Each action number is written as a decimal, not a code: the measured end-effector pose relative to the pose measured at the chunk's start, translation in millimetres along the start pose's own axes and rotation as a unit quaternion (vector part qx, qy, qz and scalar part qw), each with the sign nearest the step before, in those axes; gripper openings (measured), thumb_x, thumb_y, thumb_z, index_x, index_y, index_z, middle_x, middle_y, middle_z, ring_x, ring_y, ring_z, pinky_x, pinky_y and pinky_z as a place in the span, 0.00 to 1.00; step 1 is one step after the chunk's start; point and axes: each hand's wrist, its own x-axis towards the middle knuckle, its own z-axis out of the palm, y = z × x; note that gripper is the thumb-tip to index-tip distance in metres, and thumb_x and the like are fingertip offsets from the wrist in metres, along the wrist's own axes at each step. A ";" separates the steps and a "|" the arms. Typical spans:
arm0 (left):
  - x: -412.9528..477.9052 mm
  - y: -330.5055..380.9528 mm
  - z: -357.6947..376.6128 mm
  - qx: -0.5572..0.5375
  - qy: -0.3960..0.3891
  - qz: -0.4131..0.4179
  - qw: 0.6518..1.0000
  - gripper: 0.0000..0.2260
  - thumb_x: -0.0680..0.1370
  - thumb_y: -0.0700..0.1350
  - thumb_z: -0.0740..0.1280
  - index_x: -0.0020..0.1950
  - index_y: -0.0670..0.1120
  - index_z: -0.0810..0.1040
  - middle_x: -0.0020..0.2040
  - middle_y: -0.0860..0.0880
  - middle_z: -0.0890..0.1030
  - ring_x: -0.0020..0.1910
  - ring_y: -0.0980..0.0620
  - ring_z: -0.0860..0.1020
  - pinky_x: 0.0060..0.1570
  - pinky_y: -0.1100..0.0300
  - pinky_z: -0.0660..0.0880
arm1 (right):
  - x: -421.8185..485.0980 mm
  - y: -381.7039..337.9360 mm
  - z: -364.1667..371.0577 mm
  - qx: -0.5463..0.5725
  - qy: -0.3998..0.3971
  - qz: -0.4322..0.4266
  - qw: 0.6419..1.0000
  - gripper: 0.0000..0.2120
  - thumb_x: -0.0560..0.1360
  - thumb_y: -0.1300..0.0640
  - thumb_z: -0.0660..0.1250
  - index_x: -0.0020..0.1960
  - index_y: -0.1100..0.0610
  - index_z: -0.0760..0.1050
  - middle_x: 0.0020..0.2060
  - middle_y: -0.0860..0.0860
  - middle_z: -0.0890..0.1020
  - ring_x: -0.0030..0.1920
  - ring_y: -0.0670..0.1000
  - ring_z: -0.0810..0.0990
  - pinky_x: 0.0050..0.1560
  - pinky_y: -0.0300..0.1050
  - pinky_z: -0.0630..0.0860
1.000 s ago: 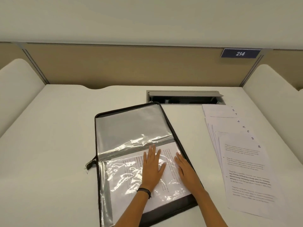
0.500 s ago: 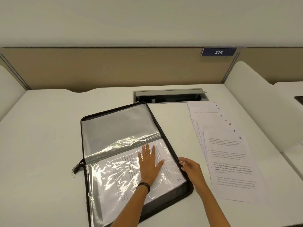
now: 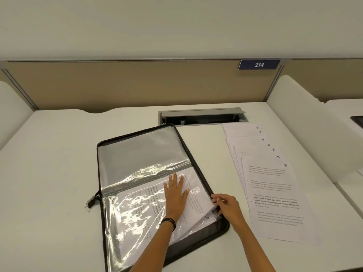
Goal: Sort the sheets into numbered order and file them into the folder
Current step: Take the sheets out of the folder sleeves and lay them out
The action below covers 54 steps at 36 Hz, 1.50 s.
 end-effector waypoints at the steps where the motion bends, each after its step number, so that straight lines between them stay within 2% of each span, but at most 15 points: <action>1: 0.0 -0.1 -0.6 -0.005 0.000 -0.001 1.000 0.31 0.75 0.62 0.39 0.75 0.51 0.44 0.75 0.49 0.38 0.72 0.57 0.30 0.66 0.62 0.22 | 0.2 -1.2 -0.7 -0.001 -0.001 0.004 1.000 0.10 0.79 0.64 0.60 0.53 0.56 0.78 0.43 0.52 0.82 0.44 0.51 0.80 0.35 0.35 0.76; 5: -0.5 0.7 -3.3 -0.016 0.002 -0.004 1.000 0.23 0.83 0.52 0.49 0.74 0.50 0.43 0.75 0.50 0.38 0.75 0.50 0.35 0.67 0.62 0.23 | 2.6 -3.9 -1.7 -0.032 -0.017 0.022 0.999 0.09 0.79 0.64 0.61 0.53 0.57 0.79 0.42 0.52 0.82 0.43 0.50 0.80 0.35 0.34 0.75; 9: -1.0 2.9 -5.4 -0.030 0.005 -0.002 1.000 0.27 0.78 0.60 0.40 0.74 0.50 0.43 0.75 0.50 0.38 0.74 0.52 0.34 0.66 0.64 0.23 | 5.7 -7.2 1.6 -0.077 -0.036 0.033 0.996 0.08 0.78 0.64 0.63 0.54 0.60 0.79 0.39 0.51 0.81 0.37 0.46 0.79 0.31 0.31 0.74; 13: -0.4 2.9 -5.3 -0.031 0.009 -0.006 0.999 0.22 0.84 0.47 0.51 0.77 0.48 0.48 0.75 0.50 0.39 0.74 0.52 0.36 0.65 0.65 0.23 | 9.1 -13.7 9.3 -0.126 0.000 0.026 0.992 0.09 0.77 0.66 0.63 0.55 0.62 0.79 0.41 0.52 0.81 0.33 0.46 0.77 0.28 0.32 0.74; 17: -1.5 4.3 -8.5 -0.045 0.004 -0.002 0.999 0.23 0.83 0.49 0.48 0.77 0.48 0.48 0.75 0.51 0.40 0.74 0.53 0.36 0.66 0.65 0.24 | 11.5 -22.3 15.1 -0.162 0.008 0.028 0.986 0.09 0.77 0.64 0.63 0.56 0.59 0.78 0.47 0.55 0.81 0.30 0.47 0.75 0.25 0.32 0.72; 23: -0.6 2.6 -13.4 -0.079 -0.001 -0.001 0.997 0.22 0.84 0.44 0.52 0.77 0.46 0.49 0.76 0.51 0.41 0.74 0.55 0.37 0.65 0.66 0.26 | 16.7 -31.2 17.2 -0.149 -0.019 0.066 0.986 0.08 0.77 0.62 0.64 0.56 0.58 0.76 0.41 0.56 0.82 0.33 0.55 0.81 0.27 0.39 0.77; 26: 0.3 2.4 -14.6 -0.090 -0.010 -0.007 0.996 0.22 0.84 0.47 0.50 0.77 0.46 0.49 0.76 0.51 0.41 0.74 0.56 0.37 0.66 0.66 0.26 | 19.0 -37.9 16.9 -0.154 -0.034 0.074 0.985 0.05 0.77 0.61 0.64 0.52 0.57 0.75 0.37 0.55 0.83 0.30 0.53 0.80 0.26 0.37 0.76; 29: -0.3 2.9 -15.8 -0.103 -0.011 -0.010 0.995 0.24 0.83 0.53 0.47 0.77 0.46 0.49 0.74 0.54 0.40 0.73 0.57 0.37 0.65 0.67 0.26 | 20.3 -43.6 17.0 -0.160 -0.041 0.096 0.982 0.02 0.78 0.61 0.63 0.49 0.59 0.73 0.44 0.58 0.81 0.31 0.54 0.82 0.24 0.36 0.75; 34: -2.2 1.8 -16.4 -0.137 -0.009 -0.008 0.990 0.22 0.84 0.47 0.51 0.77 0.47 0.51 0.74 0.55 0.42 0.73 0.59 0.37 0.65 0.69 0.27 | 28.2 -45.6 17.1 -0.184 -0.079 0.108 0.974 0.10 0.78 0.63 0.61 0.54 0.69 0.75 0.47 0.65 0.80 0.26 0.52 0.81 0.25 0.38 0.76; 38: -0.7 1.6 -17.7 -0.147 -0.015 -0.012 0.989 0.21 0.84 0.46 0.51 0.77 0.46 0.52 0.74 0.55 0.43 0.73 0.59 0.38 0.67 0.66 0.29 | 28.5 -51.9 12.4 -0.160 -0.111 0.130 0.972 0.05 0.78 0.62 0.63 0.45 0.64 0.73 0.38 0.58 0.80 0.27 0.49 0.81 0.25 0.35 0.75; 43: -2.5 3.1 -19.9 -0.165 -0.013 -0.016 0.986 0.21 0.84 0.46 0.51 0.77 0.46 0.53 0.75 0.55 0.45 0.73 0.59 0.39 0.66 0.68 0.28 | 28.5 -63.1 4.8 -0.128 -0.165 0.160 0.965 0.05 0.78 0.63 0.64 0.44 0.64 0.72 0.39 0.63 0.82 0.26 0.49 0.82 0.23 0.36 0.73; 45: -1.5 4.1 -21.3 -0.158 -0.021 -0.023 0.987 0.22 0.84 0.51 0.50 0.77 0.46 0.53 0.75 0.55 0.44 0.73 0.59 0.39 0.66 0.67 0.28 | 27.9 -68.4 2.8 -0.131 -0.179 0.171 0.960 0.05 0.78 0.63 0.62 0.44 0.63 0.73 0.38 0.62 0.82 0.26 0.49 0.82 0.23 0.35 0.73; 48: -1.7 4.1 -23.2 -0.155 -0.024 -0.018 0.988 0.33 0.78 0.65 0.42 0.77 0.47 0.51 0.74 0.56 0.43 0.73 0.59 0.38 0.66 0.67 0.28 | 26.8 -74.2 1.6 -0.128 -0.191 0.187 0.955 0.04 0.79 0.63 0.60 0.47 0.62 0.73 0.37 0.59 0.81 0.26 0.48 0.82 0.22 0.34 0.72; 51: -3.3 6.4 -25.9 -0.166 -0.026 -0.018 0.986 0.22 0.84 0.50 0.49 0.77 0.47 0.52 0.74 0.57 0.43 0.73 0.60 0.38 0.67 0.66 0.30 | 29.7 -74.6 2.4 -0.134 -0.204 0.187 0.952 0.05 0.79 0.61 0.63 0.49 0.63 0.74 0.37 0.58 0.83 0.27 0.47 0.82 0.23 0.33 0.71; 54: -4.4 5.7 -26.3 -0.173 -0.029 -0.018 0.984 0.21 0.84 0.46 0.51 0.77 0.47 0.53 0.74 0.57 0.44 0.73 0.60 0.38 0.68 0.66 0.30 | 32.2 -72.4 4.9 -0.176 -0.205 0.173 0.947 0.07 0.77 0.59 0.67 0.45 0.63 0.75 0.37 0.57 0.83 0.26 0.45 0.80 0.24 0.33 0.71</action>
